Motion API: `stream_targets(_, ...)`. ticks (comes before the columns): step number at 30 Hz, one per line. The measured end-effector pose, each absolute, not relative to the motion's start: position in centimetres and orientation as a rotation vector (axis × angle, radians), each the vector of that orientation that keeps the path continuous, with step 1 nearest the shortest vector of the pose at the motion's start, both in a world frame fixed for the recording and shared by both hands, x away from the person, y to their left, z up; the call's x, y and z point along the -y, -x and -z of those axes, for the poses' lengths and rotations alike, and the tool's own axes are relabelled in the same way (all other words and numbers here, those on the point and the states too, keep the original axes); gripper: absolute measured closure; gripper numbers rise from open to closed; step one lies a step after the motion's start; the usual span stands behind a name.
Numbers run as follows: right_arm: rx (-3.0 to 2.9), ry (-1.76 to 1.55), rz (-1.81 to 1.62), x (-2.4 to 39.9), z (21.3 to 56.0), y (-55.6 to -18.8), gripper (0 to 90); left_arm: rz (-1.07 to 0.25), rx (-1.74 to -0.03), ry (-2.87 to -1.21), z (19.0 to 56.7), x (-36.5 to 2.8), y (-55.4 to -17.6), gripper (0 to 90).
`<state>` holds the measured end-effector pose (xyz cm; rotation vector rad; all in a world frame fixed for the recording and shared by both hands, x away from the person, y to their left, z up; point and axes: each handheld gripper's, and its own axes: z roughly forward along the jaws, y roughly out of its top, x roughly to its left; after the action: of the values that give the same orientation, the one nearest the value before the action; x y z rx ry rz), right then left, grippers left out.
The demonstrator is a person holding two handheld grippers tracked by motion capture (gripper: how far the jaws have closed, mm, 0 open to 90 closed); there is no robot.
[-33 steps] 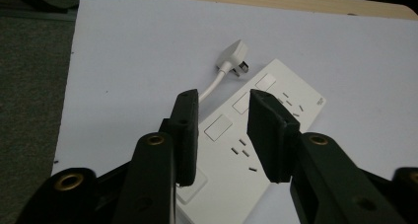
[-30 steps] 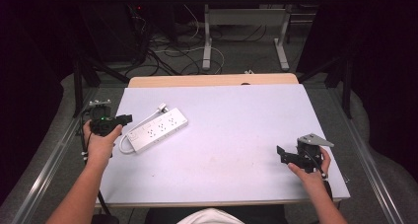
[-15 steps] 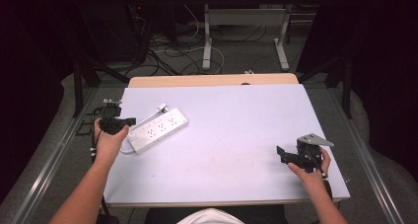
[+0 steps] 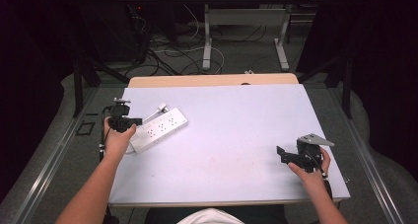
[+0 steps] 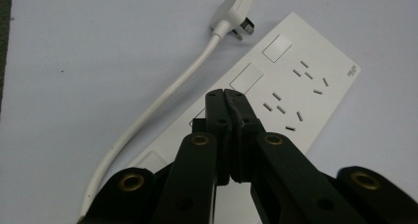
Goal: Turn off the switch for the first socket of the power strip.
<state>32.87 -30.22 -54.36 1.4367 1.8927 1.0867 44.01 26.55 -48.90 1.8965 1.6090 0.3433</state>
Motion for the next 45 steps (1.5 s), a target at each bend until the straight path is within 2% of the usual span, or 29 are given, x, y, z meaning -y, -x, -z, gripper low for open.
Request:
stream_targets(18,-1.891,-1.456,-1.096,30.2,54.4,-32.9,15.9,-0.325,-1.621,-1.917,50.1,-24.7,-45.3,89.9)
stream_targets(32,-1.898,-1.460,-1.100,30.2,54.5,-33.0,16.1,-0.295,-1.665,-1.918,51.0,-24.7,-46.2,89.9)
stream_targets(45,-1.900,-1.456,-1.101,30.1,54.5,-33.0,16.1,-0.322,-1.692,-1.895,51.9,-24.5,-46.7,89.9)
